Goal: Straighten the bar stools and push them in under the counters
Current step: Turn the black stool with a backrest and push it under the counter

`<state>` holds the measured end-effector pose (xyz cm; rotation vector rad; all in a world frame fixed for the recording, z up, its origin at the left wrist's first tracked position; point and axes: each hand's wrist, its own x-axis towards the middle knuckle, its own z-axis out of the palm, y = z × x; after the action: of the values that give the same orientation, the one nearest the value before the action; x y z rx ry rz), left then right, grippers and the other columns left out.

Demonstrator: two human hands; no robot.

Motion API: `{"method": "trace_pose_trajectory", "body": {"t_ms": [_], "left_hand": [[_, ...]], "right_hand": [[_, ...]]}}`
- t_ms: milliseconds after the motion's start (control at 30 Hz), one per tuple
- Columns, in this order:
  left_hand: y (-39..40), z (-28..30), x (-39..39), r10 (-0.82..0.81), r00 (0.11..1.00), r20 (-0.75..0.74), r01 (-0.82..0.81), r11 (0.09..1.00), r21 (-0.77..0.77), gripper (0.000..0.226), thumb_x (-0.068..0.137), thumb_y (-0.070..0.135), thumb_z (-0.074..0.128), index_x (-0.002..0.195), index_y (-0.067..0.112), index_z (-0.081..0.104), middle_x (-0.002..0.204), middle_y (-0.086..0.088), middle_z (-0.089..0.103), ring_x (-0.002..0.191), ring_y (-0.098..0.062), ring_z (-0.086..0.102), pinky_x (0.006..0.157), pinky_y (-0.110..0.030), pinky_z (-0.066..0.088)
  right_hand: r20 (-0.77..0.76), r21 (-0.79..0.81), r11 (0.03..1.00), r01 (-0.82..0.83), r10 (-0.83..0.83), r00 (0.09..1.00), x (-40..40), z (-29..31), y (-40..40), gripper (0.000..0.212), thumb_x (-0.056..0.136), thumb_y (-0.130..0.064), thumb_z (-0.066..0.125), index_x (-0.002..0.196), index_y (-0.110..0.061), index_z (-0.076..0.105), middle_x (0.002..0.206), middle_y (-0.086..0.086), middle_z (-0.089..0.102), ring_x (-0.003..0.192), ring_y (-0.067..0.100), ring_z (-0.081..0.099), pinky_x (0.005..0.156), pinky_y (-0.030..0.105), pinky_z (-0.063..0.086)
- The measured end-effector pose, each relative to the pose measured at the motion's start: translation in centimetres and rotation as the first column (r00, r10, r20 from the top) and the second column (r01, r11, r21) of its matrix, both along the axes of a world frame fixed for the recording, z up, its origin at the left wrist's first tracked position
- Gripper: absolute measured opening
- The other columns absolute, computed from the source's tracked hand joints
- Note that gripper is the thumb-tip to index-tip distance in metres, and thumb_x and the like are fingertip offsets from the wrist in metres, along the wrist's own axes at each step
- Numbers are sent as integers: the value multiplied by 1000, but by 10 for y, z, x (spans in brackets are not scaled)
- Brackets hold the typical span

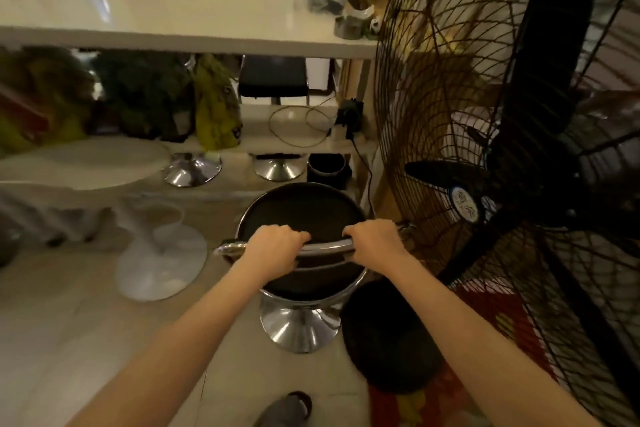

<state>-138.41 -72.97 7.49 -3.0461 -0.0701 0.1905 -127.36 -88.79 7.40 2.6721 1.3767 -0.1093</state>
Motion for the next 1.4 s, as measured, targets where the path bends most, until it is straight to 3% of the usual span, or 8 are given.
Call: {"method": "trace_pose_trajectory", "body": {"t_ms": [167,667,867,1067,1267,1400], "left_hand": [[-5,4,-1,20,1000,17,-20,1000,15,37,87,26,55,124,23,50,100,-7,68,89,-25,65,73,-36,52],[3,-2,6,-12,999,45,12,1000,0,32,91,29,52,121,19,51,100,-5,68,88,-26,64,73,-37,50],[20,-3,25,44,997,69,-43,999,-9,34,92,29,51,125,20,49,102,-5,67,90,-25,64,74,-35,48],[53,-4,51,65,995,82,-65,998,-11,33,92,29,50,123,19,50,100,-5,68,87,-24,64,72,-34,47],[99,-3,81,79,994,75,-81,996,23,42,92,30,51,133,22,43,110,-5,66,98,-27,63,78,-37,47],[128,-2,99,52,996,79,-57,997,56,39,92,31,51,129,20,46,108,-6,67,97,-27,63,77,-37,47]], "right_hand": [[41,-36,999,31,-30,999,-3,-1,1,18,85,-31,63,102,-27,60,95,-3,67,90,19,62,68,31,44],[81,34,997,-68,65,995,17,-11,0,34,89,-36,57,122,-30,52,103,-5,66,94,17,62,72,30,45],[102,61,996,-63,57,993,38,-9,24,25,88,-32,59,113,-29,57,98,-3,68,94,19,62,80,33,43],[97,92,992,-91,82,992,68,-10,59,19,88,-29,59,107,-26,59,97,-2,68,93,21,63,78,32,41],[106,62,993,-103,96,990,98,-9,106,27,89,-33,58,114,-25,57,102,0,68,97,23,63,80,34,42],[110,88,991,-104,95,989,116,-10,133,26,88,-33,59,112,-25,59,97,0,69,93,22,64,76,33,41]]}}
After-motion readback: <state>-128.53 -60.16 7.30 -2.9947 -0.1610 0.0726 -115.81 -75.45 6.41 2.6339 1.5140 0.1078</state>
